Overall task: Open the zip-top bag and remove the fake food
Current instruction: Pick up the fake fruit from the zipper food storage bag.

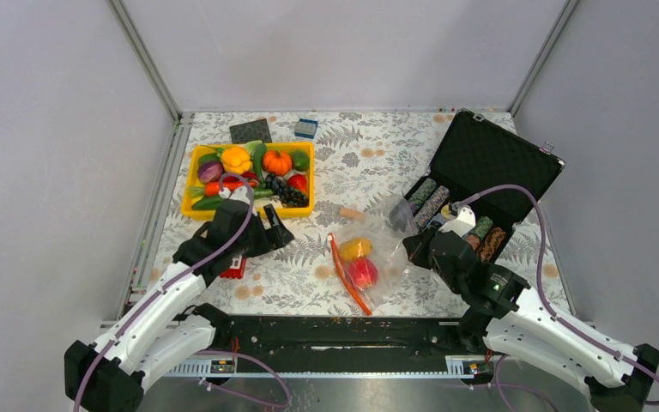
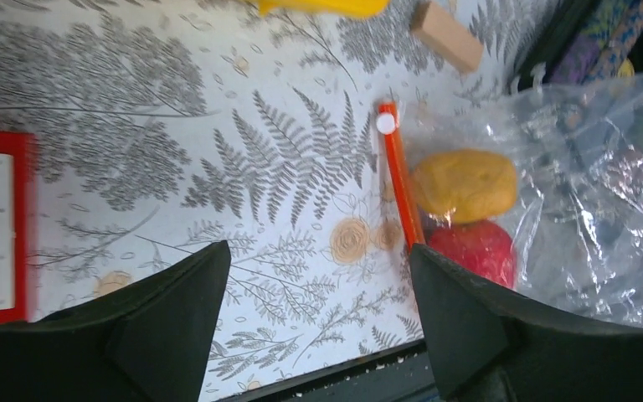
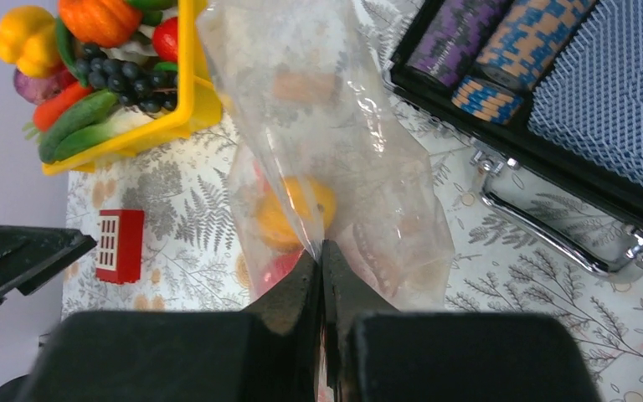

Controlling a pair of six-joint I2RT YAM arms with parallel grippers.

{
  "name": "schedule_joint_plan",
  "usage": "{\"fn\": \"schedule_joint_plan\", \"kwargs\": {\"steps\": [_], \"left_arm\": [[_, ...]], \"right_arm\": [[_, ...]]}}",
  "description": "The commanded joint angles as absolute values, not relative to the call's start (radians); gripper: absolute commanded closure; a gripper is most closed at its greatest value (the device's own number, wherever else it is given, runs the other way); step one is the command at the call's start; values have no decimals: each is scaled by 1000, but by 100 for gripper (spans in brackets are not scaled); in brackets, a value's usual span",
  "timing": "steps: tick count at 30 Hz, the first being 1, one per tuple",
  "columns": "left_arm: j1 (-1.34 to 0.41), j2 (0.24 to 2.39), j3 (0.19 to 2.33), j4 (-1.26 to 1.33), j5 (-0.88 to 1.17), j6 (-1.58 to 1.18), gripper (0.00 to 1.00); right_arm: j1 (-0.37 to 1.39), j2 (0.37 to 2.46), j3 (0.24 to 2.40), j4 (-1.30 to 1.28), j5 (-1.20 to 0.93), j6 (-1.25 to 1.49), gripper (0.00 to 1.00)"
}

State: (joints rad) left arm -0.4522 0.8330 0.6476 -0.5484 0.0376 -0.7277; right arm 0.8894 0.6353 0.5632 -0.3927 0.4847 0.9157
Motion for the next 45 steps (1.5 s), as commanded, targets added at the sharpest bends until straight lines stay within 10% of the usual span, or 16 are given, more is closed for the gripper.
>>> {"fn": "schedule_joint_plan", "kwargs": {"steps": [1, 25, 45], "left_arm": [[-564, 837, 604, -429, 9, -801, 23], [-1003, 1069, 424, -107, -123, -1056, 51], [-1060, 1202, 583, -123, -172, -960, 52]], "right_arm": [[889, 600, 471, -445, 522, 974, 100], [889, 545, 308, -424, 447, 1101, 100], [890, 542, 268, -401, 406, 1130, 100]]}}
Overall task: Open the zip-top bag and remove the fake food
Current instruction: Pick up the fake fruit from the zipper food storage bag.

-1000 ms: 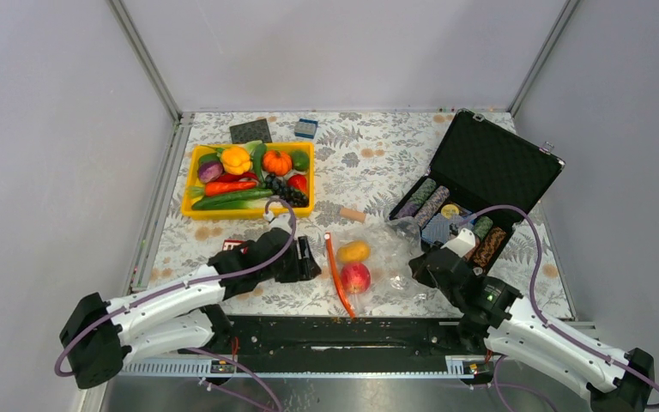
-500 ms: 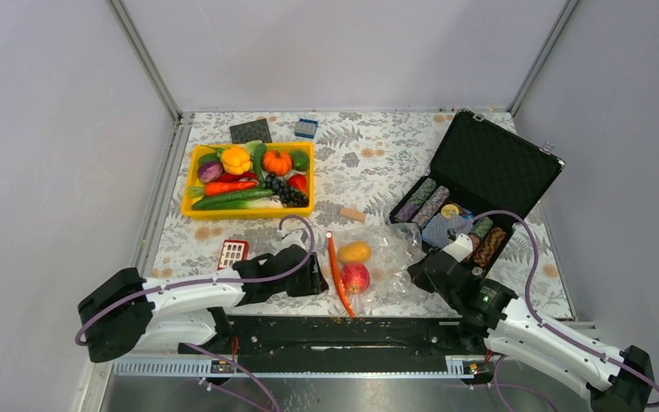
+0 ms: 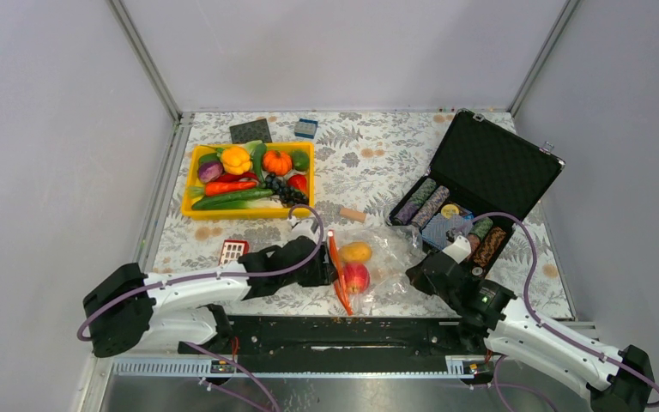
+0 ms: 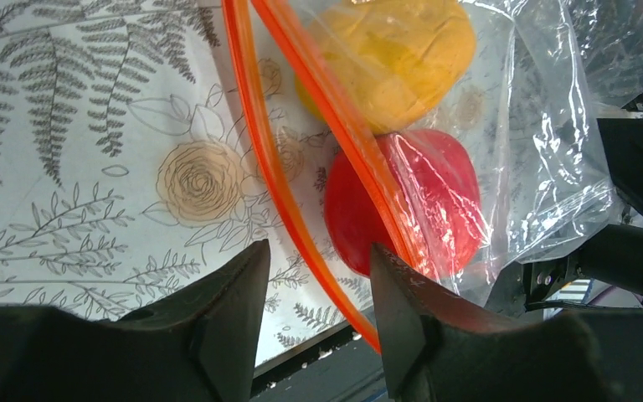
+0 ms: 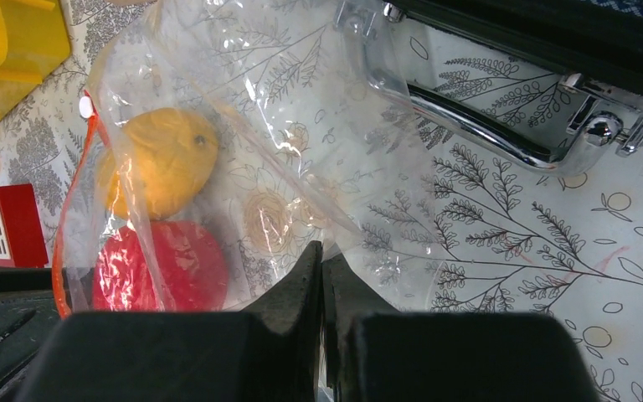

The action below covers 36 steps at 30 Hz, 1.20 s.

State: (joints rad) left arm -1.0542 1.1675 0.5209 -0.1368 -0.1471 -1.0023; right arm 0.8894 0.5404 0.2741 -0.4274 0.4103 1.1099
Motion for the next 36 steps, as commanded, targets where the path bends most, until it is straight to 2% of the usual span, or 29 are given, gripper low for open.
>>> {"fn": "schedule_joint_plan", "kwargs": {"steps": [1, 9, 16, 18, 20, 26, 36], "left_arm": [[-1061, 1210, 589, -123, -168, -958, 52], [-1071, 1193, 618, -123, -183, -944, 52], [-1082, 1195, 619, -56, -158, -925, 47], [-1088, 1206, 615, -24, -145, -923, 43], [-1094, 1225, 617, -6, -131, -923, 34], [-1123, 1273, 634, 48, -107, -928, 20], [-1155, 1368, 679, 69, -75, -932, 14]], "right_arm": [[890, 541, 268, -401, 406, 1131, 100], [890, 540, 258, -391, 399, 1135, 100], [890, 586, 250, -339, 362, 1134, 100], [890, 606, 251, -325, 353, 1132, 100], [890, 619, 251, -315, 345, 1132, 100], [889, 652, 247, -278, 318, 1129, 100], [890, 694, 248, -242, 288, 1123, 100]]}}
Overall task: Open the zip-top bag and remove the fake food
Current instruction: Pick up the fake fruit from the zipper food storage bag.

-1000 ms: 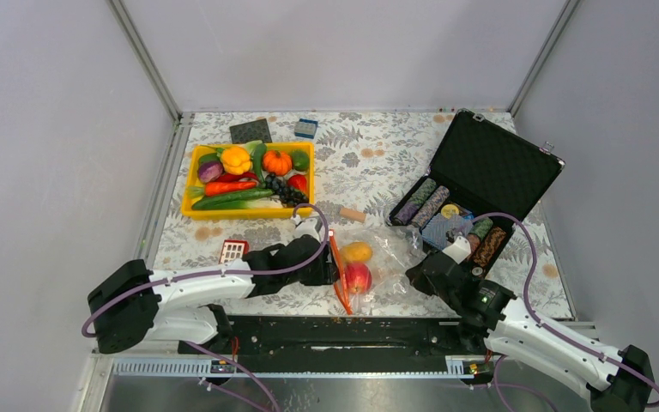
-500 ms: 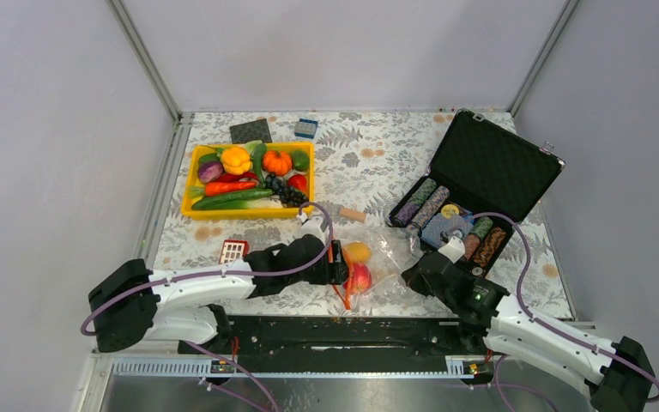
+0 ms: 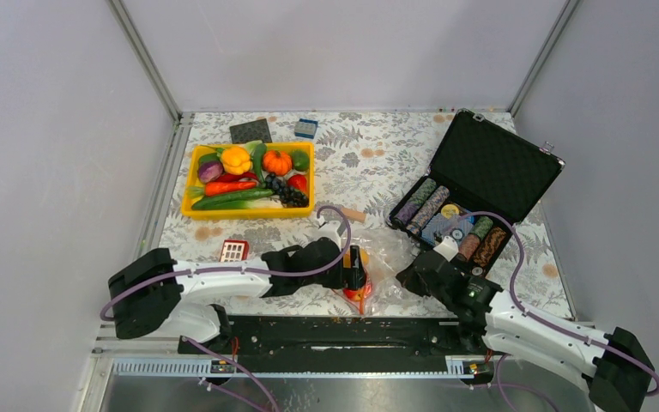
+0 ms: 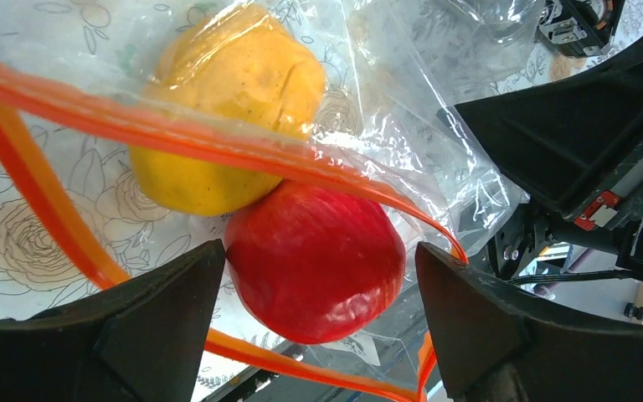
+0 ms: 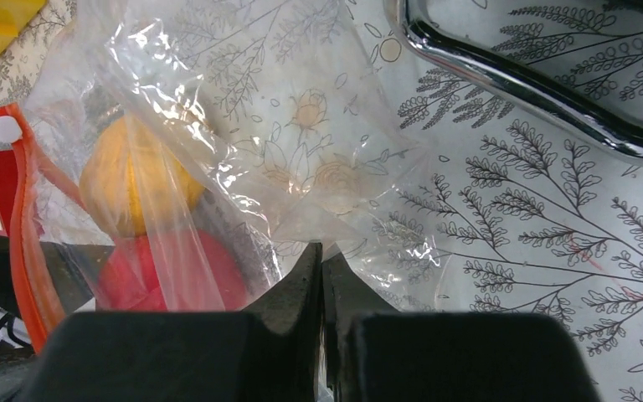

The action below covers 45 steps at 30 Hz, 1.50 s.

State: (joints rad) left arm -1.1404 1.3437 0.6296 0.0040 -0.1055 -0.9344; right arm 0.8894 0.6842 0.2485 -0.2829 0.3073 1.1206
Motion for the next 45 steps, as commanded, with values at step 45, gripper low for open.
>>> {"fn": "schedule_joint_plan", "kwargs": {"steps": [45], "left_arm": [[-1218, 1379, 752, -206, -80, -883, 21]], "right_arm": [[890, 660, 199, -226, 299, 1155, 100]]}}
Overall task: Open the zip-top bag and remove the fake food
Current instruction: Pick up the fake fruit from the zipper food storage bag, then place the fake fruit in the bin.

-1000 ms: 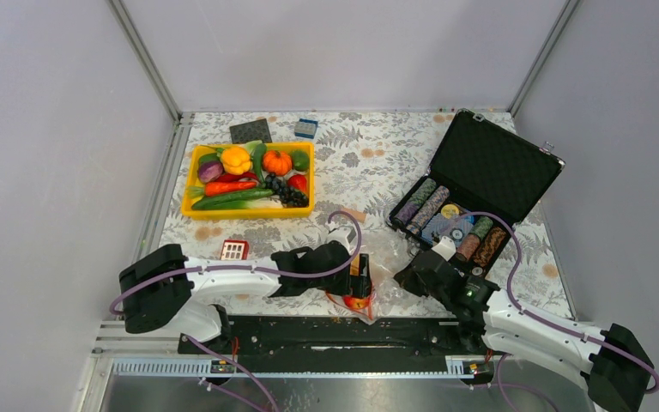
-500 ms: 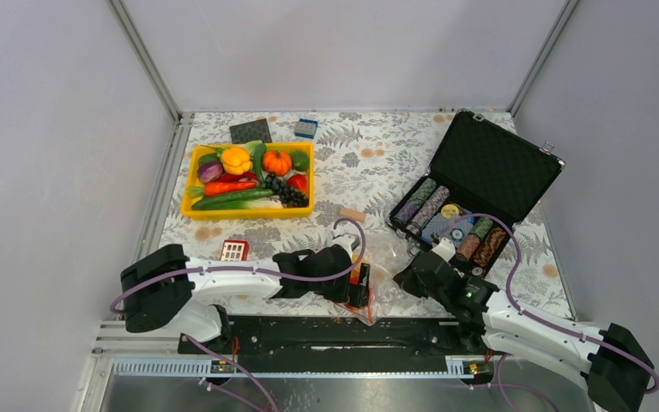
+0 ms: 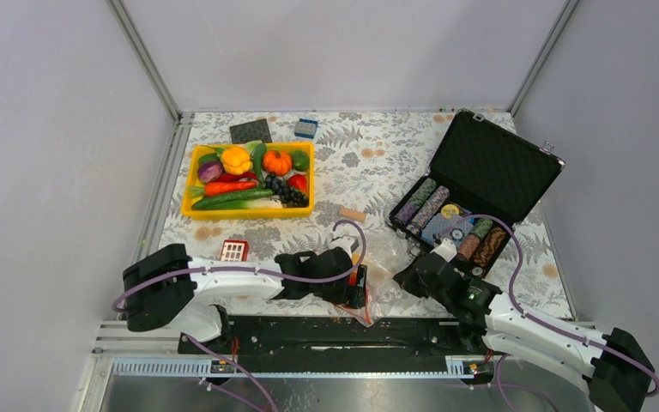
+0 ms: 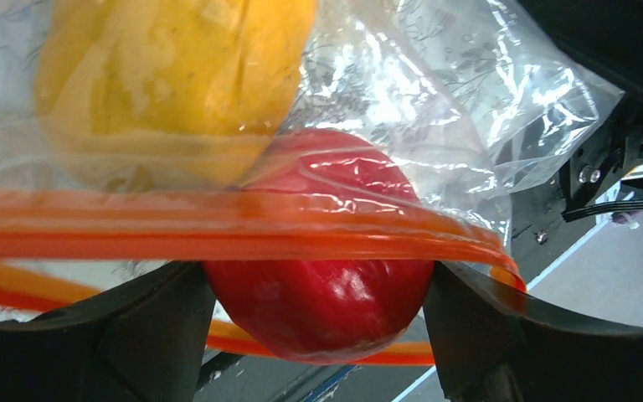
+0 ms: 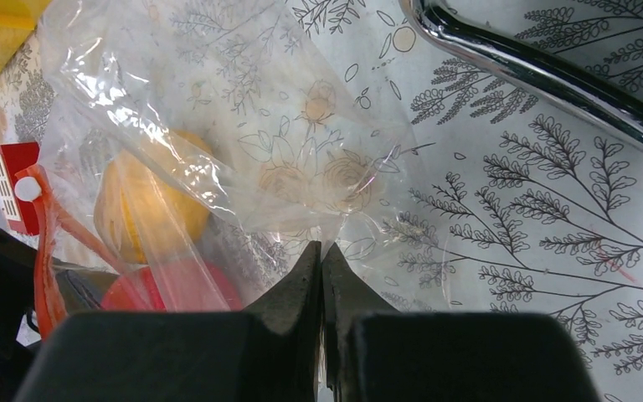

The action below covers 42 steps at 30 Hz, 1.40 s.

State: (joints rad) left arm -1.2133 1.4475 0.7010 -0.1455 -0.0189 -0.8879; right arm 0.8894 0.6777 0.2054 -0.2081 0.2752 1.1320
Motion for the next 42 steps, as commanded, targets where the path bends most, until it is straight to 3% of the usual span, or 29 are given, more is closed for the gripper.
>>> {"fn": "schedule_joint_plan", "kwargs": {"steps": [1, 11, 20, 30, 42], "left_arm": [[-1218, 1367, 759, -241, -97, -883, 21], [-1163, 1182, 796, -594, -207, -867, 24], [-744, 971, 890, -759, -140, -688, 27], [-328, 1131, 1239, -808, -23, -468, 27], [-290, 1383, 1501, -812, 28, -375, 28]], "right_arm": [[890, 650, 201, -241, 311, 1160, 100], [890, 395, 208, -425, 496, 1168, 100], [890, 424, 204, -432, 471, 1188, 100], [890, 430, 209, -411, 466, 1165, 100], [890, 422, 195, -411, 478, 1153, 100]]}}
